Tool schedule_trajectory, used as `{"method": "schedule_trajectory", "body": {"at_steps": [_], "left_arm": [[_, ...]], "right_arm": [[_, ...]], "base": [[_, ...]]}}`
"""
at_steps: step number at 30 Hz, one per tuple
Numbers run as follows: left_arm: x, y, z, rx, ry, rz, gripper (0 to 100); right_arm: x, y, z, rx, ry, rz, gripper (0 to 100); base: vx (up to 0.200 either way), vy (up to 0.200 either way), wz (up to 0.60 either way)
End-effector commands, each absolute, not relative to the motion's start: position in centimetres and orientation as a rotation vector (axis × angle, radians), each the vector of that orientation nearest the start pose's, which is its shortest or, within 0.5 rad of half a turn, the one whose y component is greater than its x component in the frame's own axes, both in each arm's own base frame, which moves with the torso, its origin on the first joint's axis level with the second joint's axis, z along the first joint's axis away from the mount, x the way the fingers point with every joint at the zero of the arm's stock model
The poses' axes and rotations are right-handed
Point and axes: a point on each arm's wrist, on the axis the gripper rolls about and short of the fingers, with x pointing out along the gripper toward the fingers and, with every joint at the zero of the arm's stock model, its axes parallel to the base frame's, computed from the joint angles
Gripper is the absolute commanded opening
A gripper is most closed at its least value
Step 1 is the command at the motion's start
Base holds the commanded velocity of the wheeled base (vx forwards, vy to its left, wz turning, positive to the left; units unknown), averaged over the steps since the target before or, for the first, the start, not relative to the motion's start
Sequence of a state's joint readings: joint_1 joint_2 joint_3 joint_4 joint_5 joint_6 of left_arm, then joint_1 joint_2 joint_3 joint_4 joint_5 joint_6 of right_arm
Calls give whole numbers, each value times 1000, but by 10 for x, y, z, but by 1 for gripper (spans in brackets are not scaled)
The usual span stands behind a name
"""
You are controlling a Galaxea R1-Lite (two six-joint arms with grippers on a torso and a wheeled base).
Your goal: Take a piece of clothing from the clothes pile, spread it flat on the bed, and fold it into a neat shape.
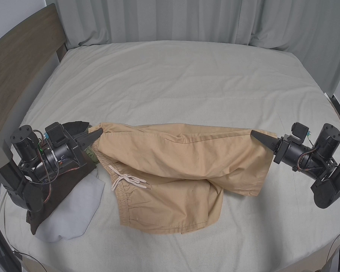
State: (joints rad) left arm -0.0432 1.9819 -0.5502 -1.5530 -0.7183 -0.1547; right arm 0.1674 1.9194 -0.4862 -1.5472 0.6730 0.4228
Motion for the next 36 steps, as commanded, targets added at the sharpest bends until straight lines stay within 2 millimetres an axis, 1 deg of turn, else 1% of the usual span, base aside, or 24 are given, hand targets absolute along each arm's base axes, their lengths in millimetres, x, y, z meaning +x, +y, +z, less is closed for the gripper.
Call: {"method": "schedule_trajectory", "body": {"at_steps": [1, 27, 36], "left_arm": [[315, -28, 124, -106, -60, -766, 0], [316, -24, 122, -107, -54, -751, 0], [316, -24, 122, -107, -54, -753, 0]], "right_arm": [[294, 60, 131, 366, 58, 837, 0], [299, 44, 135, 359, 28, 785, 0], [300, 42, 135, 359, 27, 779, 0]], "base": [[0, 0, 0], [0, 0, 0], [0, 0, 0]]}}
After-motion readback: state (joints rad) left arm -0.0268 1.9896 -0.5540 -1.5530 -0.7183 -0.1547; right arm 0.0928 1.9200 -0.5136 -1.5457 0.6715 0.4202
